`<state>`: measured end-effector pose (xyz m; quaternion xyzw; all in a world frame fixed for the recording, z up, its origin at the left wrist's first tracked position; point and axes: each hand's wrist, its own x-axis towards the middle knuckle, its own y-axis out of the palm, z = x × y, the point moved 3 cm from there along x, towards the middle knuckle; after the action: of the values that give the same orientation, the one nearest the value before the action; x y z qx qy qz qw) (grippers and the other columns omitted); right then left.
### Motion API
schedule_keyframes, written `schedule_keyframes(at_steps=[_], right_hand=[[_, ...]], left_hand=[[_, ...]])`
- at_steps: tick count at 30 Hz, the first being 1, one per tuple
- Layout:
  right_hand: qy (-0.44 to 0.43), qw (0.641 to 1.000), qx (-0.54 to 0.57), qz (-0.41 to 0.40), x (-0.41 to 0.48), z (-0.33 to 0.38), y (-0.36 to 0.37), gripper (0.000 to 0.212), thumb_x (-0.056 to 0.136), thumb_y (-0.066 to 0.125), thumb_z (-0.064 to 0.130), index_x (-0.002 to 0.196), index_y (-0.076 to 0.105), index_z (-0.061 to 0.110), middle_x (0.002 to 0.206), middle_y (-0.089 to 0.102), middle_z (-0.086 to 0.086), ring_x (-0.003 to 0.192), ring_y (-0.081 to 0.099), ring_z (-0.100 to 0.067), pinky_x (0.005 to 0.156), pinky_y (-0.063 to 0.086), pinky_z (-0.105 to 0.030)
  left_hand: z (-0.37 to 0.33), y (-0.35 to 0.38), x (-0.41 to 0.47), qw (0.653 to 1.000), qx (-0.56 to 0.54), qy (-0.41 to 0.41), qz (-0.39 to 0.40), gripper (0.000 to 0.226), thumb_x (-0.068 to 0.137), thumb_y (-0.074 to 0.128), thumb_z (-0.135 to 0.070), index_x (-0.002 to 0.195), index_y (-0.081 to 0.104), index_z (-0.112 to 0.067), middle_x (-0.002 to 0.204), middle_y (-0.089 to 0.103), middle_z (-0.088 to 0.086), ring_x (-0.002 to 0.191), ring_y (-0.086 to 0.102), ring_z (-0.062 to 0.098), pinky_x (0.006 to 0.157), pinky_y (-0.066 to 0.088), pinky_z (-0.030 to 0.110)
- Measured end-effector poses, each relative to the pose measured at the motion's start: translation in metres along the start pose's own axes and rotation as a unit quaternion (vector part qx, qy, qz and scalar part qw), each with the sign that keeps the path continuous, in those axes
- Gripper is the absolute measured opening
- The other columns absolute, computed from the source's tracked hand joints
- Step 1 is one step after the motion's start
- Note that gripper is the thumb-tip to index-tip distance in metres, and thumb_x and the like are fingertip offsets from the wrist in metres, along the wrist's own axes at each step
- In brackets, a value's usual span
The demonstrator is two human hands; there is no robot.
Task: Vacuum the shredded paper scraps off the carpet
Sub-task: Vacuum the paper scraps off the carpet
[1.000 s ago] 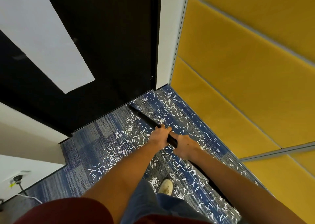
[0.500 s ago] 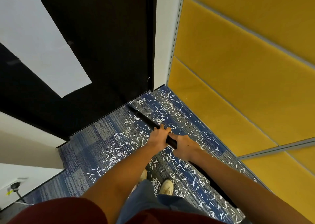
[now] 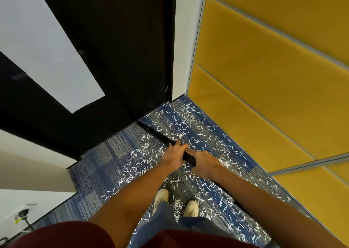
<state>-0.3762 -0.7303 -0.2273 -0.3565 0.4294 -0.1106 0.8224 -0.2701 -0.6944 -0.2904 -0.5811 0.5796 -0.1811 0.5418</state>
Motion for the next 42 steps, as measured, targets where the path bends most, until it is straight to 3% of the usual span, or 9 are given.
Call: schedule_keyframes(at_steps=[5, 14, 25, 33, 38, 42], right_hand=[[0.018, 1.0, -0.005, -0.012, 0.003, -0.003, -0.009, 0.077, 0.081, 0.062, 0.011, 0.147, 0.029, 0.032, 0.102, 0.059, -0.007, 0.083, 0.063, -0.025, 0.076, 0.056, -0.036], [0.037, 0.998, 0.016, -0.039, 0.011, -0.013, -0.017, 0.069, 0.083, 0.056, 0.004, 0.142, 0.034, 0.033, 0.095, 0.06, -0.007, 0.077, 0.065, -0.025, 0.071, 0.058, -0.038], [0.048, 0.998, 0.022, -0.045, 0.02, -0.016, -0.019, 0.064, 0.084, 0.053, 0.002, 0.14, 0.036, 0.028, 0.086, 0.057, -0.005, 0.075, 0.065, -0.026, 0.07, 0.058, -0.04], [0.055, 0.997, 0.033, -0.052, 0.028, -0.013, -0.025, 0.066, 0.083, 0.055, 0.004, 0.141, 0.035, 0.028, 0.093, 0.06, -0.007, 0.076, 0.065, -0.025, 0.071, 0.058, -0.04], [0.061, 0.995, 0.042, -0.066, 0.034, -0.014, -0.035, 0.065, 0.084, 0.055, 0.005, 0.141, 0.036, 0.027, 0.096, 0.061, -0.01, 0.078, 0.065, -0.028, 0.073, 0.058, -0.042], [0.066, 0.994, 0.046, -0.071, 0.041, -0.014, -0.044, 0.061, 0.084, 0.054, 0.005, 0.139, 0.039, 0.028, 0.097, 0.061, -0.01, 0.078, 0.065, -0.028, 0.071, 0.058, -0.041]], left_hand=[[-0.008, -0.008, 0.012, 1.0, 0.0, 0.02, -0.001, 0.04, 0.087, 0.06, -0.005, 0.122, 0.05, -0.02, 0.132, 0.043, 0.009, 0.118, 0.048, 0.039, 0.087, 0.052, 0.041], [-0.019, -0.015, 0.033, 0.999, 0.023, 0.042, 0.02, 0.036, 0.089, 0.058, -0.006, 0.121, 0.05, -0.019, 0.131, 0.044, 0.01, 0.118, 0.049, 0.04, 0.085, 0.054, 0.042], [-0.019, -0.015, 0.047, 0.997, 0.027, 0.054, 0.038, 0.044, 0.088, 0.059, -0.003, 0.127, 0.047, -0.02, 0.143, 0.036, 0.013, 0.126, 0.041, 0.044, 0.091, 0.051, 0.045], [-0.018, -0.023, 0.055, 0.997, 0.019, 0.067, 0.031, 0.034, 0.088, 0.058, -0.003, 0.117, 0.05, -0.019, 0.126, 0.044, 0.01, 0.118, 0.045, 0.036, 0.084, 0.052, 0.043], [-0.021, -0.03, 0.066, 0.996, 0.014, 0.081, 0.027, 0.044, 0.087, 0.059, -0.001, 0.125, 0.049, -0.02, 0.128, 0.045, 0.01, 0.116, 0.047, 0.035, 0.084, 0.05, 0.036], [-0.022, -0.036, 0.077, 0.996, 0.003, 0.086, 0.027, 0.045, 0.086, 0.061, -0.002, 0.125, 0.05, -0.02, 0.125, 0.047, 0.009, 0.115, 0.047, 0.034, 0.087, 0.051, 0.039]])
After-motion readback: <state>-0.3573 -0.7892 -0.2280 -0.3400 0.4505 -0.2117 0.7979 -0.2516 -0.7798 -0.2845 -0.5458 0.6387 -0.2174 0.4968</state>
